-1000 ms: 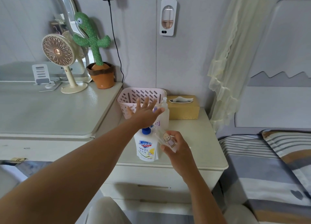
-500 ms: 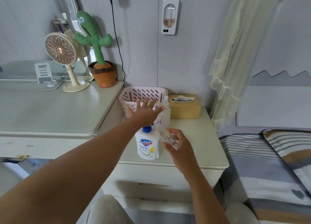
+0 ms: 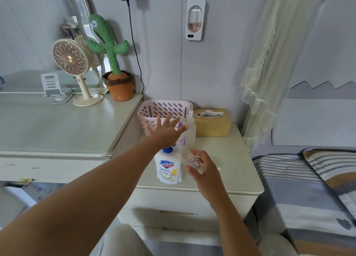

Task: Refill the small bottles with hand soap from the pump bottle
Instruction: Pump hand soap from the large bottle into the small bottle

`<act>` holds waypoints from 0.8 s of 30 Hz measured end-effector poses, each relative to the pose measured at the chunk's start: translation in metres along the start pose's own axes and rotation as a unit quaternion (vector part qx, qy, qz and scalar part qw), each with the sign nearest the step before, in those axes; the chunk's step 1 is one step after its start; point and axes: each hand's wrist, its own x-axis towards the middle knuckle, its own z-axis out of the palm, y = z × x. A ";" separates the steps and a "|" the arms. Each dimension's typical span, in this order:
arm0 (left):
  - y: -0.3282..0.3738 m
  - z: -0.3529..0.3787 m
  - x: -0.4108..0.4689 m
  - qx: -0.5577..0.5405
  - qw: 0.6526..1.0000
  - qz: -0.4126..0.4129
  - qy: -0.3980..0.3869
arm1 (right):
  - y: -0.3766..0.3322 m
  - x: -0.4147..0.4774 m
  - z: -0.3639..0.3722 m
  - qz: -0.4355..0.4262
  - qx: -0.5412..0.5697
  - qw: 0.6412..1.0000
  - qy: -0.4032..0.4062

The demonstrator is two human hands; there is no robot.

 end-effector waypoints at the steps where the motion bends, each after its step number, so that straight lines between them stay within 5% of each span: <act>1: 0.004 -0.004 -0.002 0.016 1.000 0.016 0.003 | -0.001 0.001 -0.001 -0.002 0.004 1.000 0.000; 24: -0.004 0.009 0.007 0.000 0.999 0.011 0.040 | 0.001 -0.003 0.001 0.005 0.014 1.000 0.000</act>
